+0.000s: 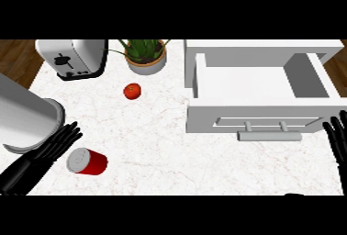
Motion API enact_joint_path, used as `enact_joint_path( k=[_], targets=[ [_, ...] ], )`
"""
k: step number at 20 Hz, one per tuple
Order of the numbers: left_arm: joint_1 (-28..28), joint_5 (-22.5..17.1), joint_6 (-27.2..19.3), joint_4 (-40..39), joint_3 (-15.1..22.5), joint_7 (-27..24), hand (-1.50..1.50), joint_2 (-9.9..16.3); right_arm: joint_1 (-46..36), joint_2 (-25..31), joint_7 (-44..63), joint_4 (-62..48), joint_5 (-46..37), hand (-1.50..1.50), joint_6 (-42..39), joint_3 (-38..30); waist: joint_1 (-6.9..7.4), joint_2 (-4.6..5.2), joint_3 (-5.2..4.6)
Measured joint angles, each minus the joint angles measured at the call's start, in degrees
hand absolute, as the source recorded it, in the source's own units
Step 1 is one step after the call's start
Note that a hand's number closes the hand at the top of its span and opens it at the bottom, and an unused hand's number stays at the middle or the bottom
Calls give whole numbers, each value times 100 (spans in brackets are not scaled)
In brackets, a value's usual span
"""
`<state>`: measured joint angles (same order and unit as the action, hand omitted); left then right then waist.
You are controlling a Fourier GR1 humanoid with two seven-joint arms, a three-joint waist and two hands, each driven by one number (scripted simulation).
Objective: Pick up the can, place it into the drawer and close the drawer
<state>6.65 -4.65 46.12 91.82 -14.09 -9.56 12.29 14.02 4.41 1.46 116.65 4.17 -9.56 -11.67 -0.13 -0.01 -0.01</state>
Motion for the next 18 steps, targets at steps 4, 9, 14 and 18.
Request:
enact_joint_path(
  k=[4,9,14,18],
  targets=[
    [-72,428,-46,-613,-91,-627,-150,138,-18,43,107,59,90,-150,-64,-132,-1,0,-1],
    [-338,840,-265,-1308,-47,-1065,-150,287,27,-116,6,59,-81,-150,-70,-25,-6,0,-1],
    [-613,1067,-471,-1978,-4,-1463,-150,499,14,-111,25,70,-80,-150,-112,-89,-12,1,-1],
    [-687,1252,-648,-2442,80,-1835,-150,651,-8,-170,181,249,-117,-150,-68,-46,-11,1,-2]
  ],
)
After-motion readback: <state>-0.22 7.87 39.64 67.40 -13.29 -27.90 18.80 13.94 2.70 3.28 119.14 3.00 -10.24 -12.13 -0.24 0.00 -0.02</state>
